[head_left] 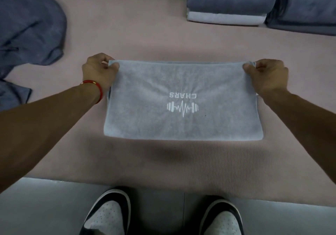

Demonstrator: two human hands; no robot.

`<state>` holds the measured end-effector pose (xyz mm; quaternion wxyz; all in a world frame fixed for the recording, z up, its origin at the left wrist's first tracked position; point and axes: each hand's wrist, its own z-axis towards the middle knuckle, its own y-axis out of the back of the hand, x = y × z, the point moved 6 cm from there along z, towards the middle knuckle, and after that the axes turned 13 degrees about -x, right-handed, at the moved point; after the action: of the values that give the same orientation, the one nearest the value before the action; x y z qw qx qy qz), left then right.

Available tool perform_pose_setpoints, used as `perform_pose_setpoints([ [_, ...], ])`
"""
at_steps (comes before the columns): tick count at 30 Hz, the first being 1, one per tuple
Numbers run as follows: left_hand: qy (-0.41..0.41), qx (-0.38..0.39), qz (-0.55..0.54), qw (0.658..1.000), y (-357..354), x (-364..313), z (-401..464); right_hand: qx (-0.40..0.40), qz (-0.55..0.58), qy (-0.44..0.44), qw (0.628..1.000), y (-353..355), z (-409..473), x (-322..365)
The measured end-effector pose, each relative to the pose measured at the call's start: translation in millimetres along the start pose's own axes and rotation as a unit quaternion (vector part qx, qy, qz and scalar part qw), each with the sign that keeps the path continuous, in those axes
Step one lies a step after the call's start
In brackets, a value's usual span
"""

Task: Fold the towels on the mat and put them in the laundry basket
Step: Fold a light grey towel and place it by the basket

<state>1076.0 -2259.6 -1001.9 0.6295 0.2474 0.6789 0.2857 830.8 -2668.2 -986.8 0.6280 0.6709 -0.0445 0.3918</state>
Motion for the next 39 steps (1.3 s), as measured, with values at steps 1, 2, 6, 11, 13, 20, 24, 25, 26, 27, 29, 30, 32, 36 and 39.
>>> perform_pose_setpoints([
  [1, -0.022, -0.003, 0.018, 1.000, 1.4, -1.7, -0.9, -0.006, -0.001, 0.001, 1.000, -0.6, -0.1, -1.4],
  [2, -0.074, -0.015, 0.047, 0.996, 3.9, -5.9, -3.0, -0.013, 0.001, 0.007, 1.000, 0.0, -1.9, -1.4],
  [6, -0.377, -0.010, 0.193, 0.906, -3.6, -31.0, -58.0, -0.046, -0.062, 0.268, 0.960, -5.7, -45.0, 32.3],
  [11, -0.433, 0.133, 0.304, 0.838, -57.8, -13.0, -98.3, 0.150, -0.195, 0.415, 0.876, -62.2, -115.8, 32.5],
  [13, -0.429, 0.128, 0.319, 0.835, -63.8, -6.6, -93.5, 0.135, -0.219, 0.395, 0.882, -64.3, -111.2, 23.4],
  [20, -0.437, 0.118, 0.315, 0.834, -64.3, -6.0, -92.2, 0.081, -0.230, 0.245, 0.938, -52.5, -87.7, 1.6],
  [24, -0.427, 0.129, 0.319, 0.836, -64.3, -6.3, -91.1, 0.110, -0.220, 0.211, 0.946, -44.5, -77.0, -3.5],
  [25, -0.420, 0.136, 0.321, 0.838, -64.2, -7.4, -90.9, 0.108, -0.212, 0.219, 0.946, -39.2, -77.6, -1.6],
  [26, -0.410, 0.142, 0.325, 0.840, -63.7, -9.4, -91.1, 0.093, -0.203, 0.225, 0.948, -32.1, -78.5, -0.3],
  [27, -0.402, 0.146, 0.327, 0.843, -63.0, -12.2, -92.5, 0.065, -0.196, 0.223, 0.953, -22.6, -78.9, 0.0],
  [29, -0.421, 0.145, 0.313, 0.839, -61.5, -24.8, -108.0, 0.002, -0.200, 0.174, 0.964, -2.1, -79.1, -8.6],
  [30, -0.453, 0.141, 0.300, 0.827, -62.1, -33.7, -123.5, -0.014, -0.212, 0.136, 0.968, 4.7, -79.5, -16.3],
  [32, -0.519, 0.147, 0.274, 0.796, -69.8, -46.9, -162.1, -0.007, -0.257, 0.115, 0.960, 9.0, -82.4, -28.7],
  [36, -0.556, 0.186, 0.284, 0.759, -95.5, -42.4, -202.2, 0.025, -0.252, 0.136, 0.958, 7.7, -79.7, -30.2],
  [39, -0.553, 0.188, 0.295, 0.756, -99.1, -34.9, -197.5, 0.051, -0.195, 0.130, 0.971, 4.1, -80.0, -23.7],
])
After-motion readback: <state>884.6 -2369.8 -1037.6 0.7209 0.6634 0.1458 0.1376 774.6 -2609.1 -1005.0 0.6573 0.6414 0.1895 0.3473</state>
